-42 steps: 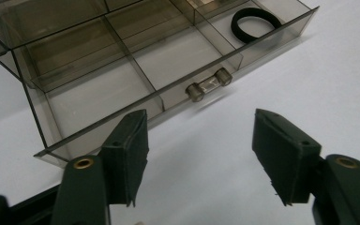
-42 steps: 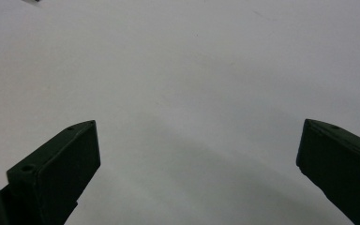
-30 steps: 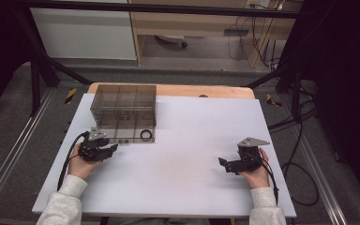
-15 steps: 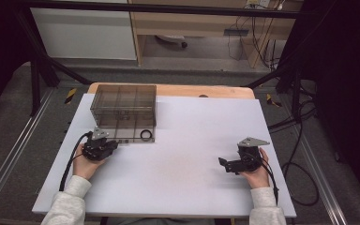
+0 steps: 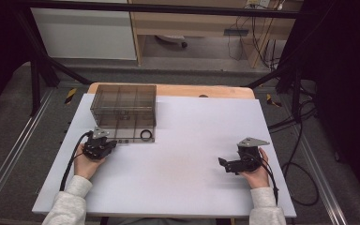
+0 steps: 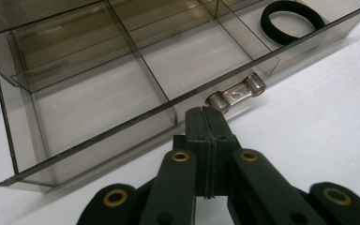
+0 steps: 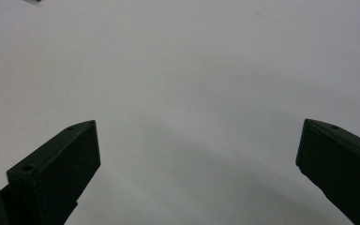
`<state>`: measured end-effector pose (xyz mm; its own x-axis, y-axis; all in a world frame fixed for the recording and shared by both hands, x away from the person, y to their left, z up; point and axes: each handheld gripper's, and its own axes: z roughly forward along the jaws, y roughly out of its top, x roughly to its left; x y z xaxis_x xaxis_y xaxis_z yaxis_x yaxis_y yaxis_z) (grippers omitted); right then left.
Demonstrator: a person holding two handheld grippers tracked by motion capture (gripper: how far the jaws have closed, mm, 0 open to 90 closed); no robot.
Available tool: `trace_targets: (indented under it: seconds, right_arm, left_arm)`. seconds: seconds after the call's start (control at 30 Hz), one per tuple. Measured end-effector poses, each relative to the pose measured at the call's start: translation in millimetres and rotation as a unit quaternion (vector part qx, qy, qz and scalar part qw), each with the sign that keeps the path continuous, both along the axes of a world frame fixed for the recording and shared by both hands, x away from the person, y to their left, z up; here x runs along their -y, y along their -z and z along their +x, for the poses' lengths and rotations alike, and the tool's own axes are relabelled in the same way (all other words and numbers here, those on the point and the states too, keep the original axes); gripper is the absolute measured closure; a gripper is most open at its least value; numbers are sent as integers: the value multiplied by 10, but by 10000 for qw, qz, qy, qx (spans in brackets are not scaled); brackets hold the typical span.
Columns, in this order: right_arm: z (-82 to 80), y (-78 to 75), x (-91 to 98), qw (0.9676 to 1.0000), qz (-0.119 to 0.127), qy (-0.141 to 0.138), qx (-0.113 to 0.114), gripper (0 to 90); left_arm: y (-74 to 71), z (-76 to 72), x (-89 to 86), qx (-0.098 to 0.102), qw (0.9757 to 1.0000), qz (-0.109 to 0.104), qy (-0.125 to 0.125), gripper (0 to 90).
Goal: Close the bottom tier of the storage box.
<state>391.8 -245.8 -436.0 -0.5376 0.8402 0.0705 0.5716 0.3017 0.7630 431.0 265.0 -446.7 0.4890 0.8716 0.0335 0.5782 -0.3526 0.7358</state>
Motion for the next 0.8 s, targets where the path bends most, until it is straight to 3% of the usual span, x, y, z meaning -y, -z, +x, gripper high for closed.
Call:
trace_targets:
  seconds: [0.8]
  right_arm:
    - [7, 19, -12, 10000, -34, -11, -18, 5]
  left_arm:
    - [51, 38, 24, 97, 9999, 6, 59, 900]
